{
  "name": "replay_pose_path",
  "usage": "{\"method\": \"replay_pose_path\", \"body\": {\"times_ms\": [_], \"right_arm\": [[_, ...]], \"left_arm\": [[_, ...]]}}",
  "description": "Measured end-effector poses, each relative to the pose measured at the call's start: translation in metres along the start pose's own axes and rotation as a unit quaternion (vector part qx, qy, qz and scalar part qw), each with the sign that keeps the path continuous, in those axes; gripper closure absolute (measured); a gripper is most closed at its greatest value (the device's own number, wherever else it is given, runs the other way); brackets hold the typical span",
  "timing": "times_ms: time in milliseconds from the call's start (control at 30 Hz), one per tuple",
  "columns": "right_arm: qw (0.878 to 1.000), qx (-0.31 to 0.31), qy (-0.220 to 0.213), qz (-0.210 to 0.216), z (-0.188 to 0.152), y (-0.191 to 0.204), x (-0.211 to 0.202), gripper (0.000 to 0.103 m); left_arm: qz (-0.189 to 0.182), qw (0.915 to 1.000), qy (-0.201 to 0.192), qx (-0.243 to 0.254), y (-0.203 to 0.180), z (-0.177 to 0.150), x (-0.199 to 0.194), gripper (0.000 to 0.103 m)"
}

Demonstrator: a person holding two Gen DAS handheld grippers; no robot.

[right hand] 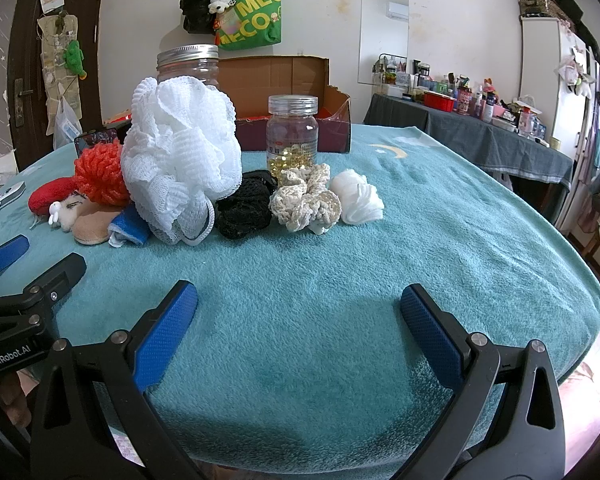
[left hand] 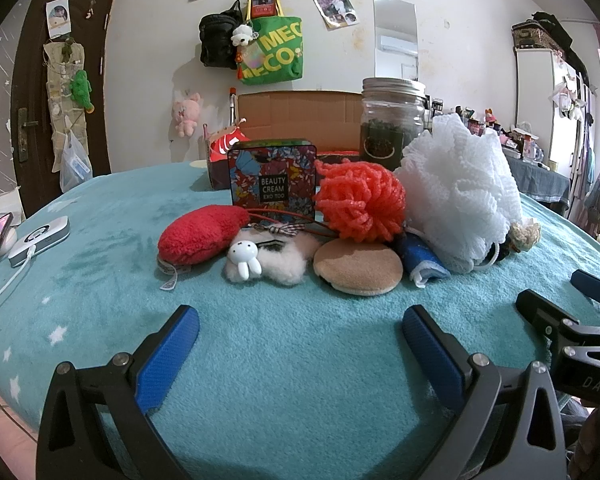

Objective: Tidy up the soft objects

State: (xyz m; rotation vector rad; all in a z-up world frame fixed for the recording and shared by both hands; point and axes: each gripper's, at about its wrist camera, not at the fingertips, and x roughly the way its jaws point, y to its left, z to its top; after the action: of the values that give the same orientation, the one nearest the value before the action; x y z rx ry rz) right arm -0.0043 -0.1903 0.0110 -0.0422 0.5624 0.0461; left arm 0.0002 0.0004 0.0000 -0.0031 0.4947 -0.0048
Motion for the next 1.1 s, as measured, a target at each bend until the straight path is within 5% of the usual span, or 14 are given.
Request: {"method": "replay_pose_path", "body": {"times_ms": [267, 600, 933, 1100], "right_arm": [[1.000, 0.011, 0.006, 0.013, 0.003, -0.003, -0.001, 0.000], [0.998, 0.030, -0.033, 0.042, 0.047, -0.018, -0.006, 0.000], [0.985, 0.029, 0.001, 0.167, 0.092, -0.021, 0.026, 0.000], [0.970, 0.030, 0.034, 0.241, 0.104, -0.015, 0.048, 0.004]], "left_arm": [[-0.024, 0.9997, -0.011, 0.000, 0.006, 0.016, -0.006, 0.000], [-0.062, 0.9974, -0.033, 0.016, 0.001, 0.058, -0.007, 0.000], [-0.112, 0.9934, 0.018, 0.014, 0.006, 0.089, 0.026, 0.001], [-0.133, 0.9892, 0.054, 0.030, 0.002, 0.089, 0.043, 0.021]]}}
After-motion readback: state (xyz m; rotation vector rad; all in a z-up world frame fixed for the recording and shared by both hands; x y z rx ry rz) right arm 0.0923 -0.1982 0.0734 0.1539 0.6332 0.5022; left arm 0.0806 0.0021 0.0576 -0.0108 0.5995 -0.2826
